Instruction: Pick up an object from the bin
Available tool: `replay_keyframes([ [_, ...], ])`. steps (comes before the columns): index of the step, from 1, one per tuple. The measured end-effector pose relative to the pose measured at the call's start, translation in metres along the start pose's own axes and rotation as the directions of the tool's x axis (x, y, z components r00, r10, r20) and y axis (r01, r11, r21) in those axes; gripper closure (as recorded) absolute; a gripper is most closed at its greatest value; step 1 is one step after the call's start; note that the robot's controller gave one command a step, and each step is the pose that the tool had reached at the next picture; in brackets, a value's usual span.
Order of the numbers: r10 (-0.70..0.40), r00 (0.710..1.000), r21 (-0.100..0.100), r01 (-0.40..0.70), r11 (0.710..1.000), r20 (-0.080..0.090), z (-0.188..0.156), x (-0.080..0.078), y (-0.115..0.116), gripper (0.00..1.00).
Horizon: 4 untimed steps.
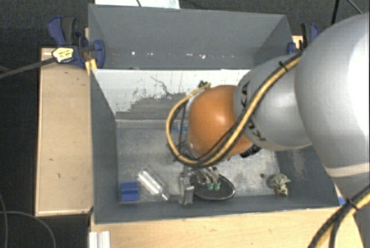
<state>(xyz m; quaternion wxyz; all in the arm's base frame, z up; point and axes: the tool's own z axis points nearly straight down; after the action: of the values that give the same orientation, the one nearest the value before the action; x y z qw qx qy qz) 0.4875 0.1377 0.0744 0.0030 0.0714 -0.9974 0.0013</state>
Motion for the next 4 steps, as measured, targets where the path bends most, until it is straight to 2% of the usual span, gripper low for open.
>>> replay_keyframes([
  [1, 0.012, 1.0, 0.002, -0.012, 1.0, 0.004, -0.024, 0.02, -0.082, 0.0],
  [2, -0.113, 0.994, 0.0, 0.113, 0.994, 0.014, -0.083, -0.01, -0.084, 0.0],
  [3, -0.638, 0.77, -0.004, 0.638, 0.77, -0.001, 0.002, -0.005, -0.047, 0.0],
  [4, -0.735, 0.678, 0.003, 0.735, 0.678, 0.007, -0.006, -0.003, -0.086, 0.0],
])
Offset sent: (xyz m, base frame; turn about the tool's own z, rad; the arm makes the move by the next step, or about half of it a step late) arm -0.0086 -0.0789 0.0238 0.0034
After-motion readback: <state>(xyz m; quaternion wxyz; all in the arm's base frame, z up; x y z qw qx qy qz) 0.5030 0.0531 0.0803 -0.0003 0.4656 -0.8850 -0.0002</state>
